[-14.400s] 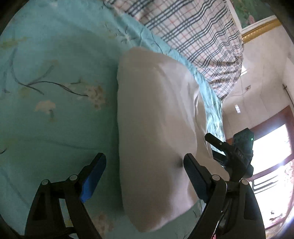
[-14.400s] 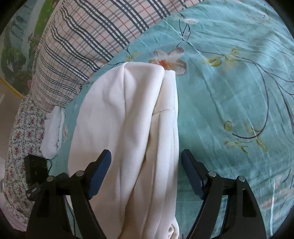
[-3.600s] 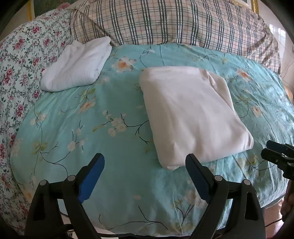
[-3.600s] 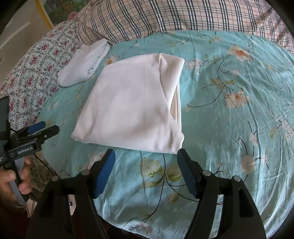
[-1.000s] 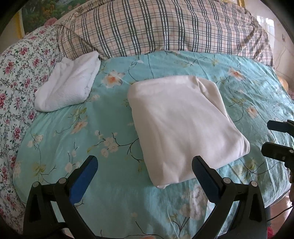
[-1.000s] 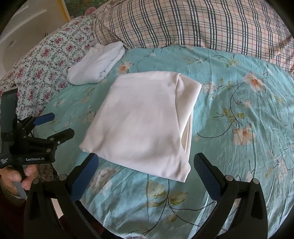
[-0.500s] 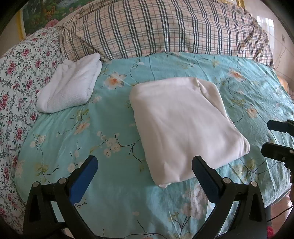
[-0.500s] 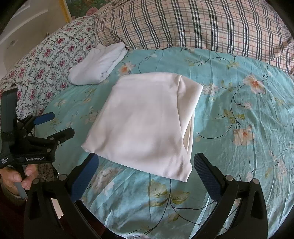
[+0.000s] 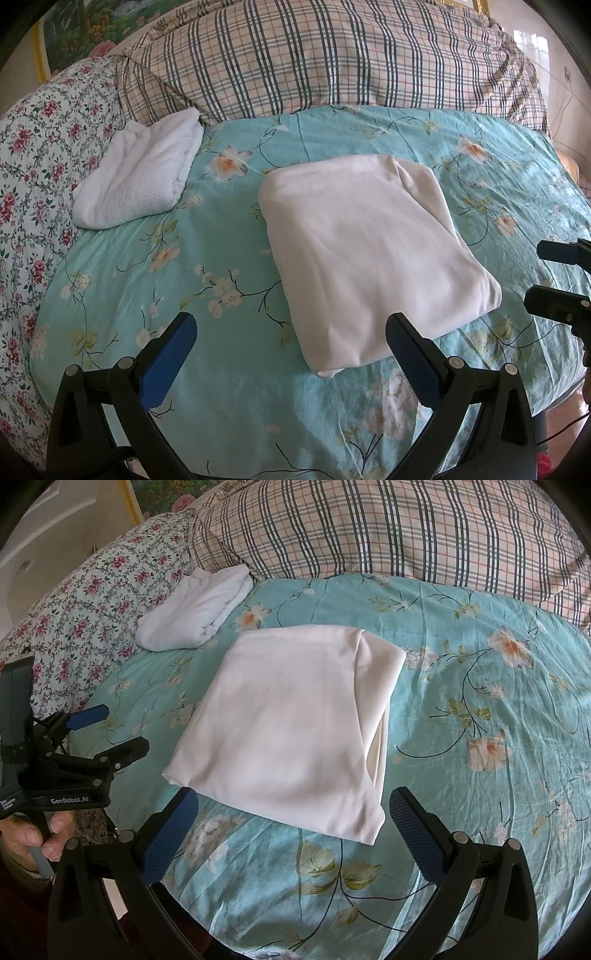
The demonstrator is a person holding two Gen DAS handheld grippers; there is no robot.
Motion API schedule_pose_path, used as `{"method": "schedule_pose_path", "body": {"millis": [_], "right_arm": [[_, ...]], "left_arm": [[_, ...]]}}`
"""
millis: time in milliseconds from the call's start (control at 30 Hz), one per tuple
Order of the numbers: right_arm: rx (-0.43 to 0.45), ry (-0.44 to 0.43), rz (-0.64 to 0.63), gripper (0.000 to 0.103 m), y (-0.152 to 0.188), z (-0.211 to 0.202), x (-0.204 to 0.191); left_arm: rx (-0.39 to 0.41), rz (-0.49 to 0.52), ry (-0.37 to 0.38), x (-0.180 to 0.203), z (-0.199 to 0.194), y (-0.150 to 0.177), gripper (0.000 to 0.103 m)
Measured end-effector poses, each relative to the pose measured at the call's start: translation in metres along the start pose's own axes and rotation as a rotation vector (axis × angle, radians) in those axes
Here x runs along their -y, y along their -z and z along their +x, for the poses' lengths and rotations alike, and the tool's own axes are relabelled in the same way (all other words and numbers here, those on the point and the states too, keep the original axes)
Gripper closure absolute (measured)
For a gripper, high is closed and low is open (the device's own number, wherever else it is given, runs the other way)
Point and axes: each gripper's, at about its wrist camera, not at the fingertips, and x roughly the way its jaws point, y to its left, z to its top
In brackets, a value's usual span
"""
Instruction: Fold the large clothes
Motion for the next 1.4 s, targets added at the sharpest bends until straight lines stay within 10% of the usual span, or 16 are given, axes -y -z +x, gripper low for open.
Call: {"method": "schedule_pose_path", "body": {"millis": [1400], "right_arm": [[0.003, -0.010, -0.014, 0.000, -0.0050, 0.0008, -0.0029]], "left_arm": [[0.001, 0.001, 0.009, -0.0005, 0.0029, -0.0034, 0.001]]}}
